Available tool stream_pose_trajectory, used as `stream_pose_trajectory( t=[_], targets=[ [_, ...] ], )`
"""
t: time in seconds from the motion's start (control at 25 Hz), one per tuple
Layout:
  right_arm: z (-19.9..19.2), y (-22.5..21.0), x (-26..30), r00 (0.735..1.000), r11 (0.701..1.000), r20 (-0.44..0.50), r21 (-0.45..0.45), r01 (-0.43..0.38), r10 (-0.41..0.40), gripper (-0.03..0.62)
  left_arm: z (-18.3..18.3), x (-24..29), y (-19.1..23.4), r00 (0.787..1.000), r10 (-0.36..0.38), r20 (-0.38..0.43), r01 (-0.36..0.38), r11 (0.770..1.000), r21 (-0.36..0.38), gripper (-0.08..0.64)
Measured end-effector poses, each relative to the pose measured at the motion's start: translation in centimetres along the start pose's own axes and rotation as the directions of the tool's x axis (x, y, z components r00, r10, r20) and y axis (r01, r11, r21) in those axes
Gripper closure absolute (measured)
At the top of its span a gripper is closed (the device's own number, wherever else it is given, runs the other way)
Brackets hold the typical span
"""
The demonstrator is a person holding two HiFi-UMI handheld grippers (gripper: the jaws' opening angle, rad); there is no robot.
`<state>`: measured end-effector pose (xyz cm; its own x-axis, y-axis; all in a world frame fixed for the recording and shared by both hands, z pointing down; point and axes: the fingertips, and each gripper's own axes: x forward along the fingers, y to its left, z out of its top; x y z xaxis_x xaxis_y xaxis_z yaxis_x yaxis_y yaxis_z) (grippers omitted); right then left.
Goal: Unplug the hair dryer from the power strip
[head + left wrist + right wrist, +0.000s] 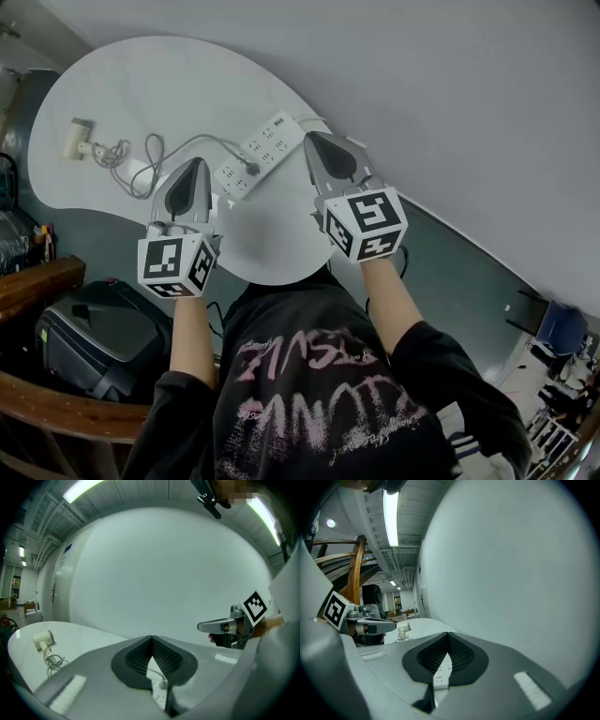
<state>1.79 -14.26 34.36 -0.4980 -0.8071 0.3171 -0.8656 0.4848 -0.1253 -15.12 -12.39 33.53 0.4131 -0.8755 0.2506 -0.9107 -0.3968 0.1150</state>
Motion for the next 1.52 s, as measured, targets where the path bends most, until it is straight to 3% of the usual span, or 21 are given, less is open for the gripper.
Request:
stream_pose_trajectory(
  t=[1.52],
  targets=[
    [-8.4,-0.7,2.8,0.981,0.995,-0.173,0.046,-0.083,0.090,0.571,-8.2,1.7,-0.8,0.989,0.046,-0.143,-0.058,0.995,-0.079,0.558]
  ],
)
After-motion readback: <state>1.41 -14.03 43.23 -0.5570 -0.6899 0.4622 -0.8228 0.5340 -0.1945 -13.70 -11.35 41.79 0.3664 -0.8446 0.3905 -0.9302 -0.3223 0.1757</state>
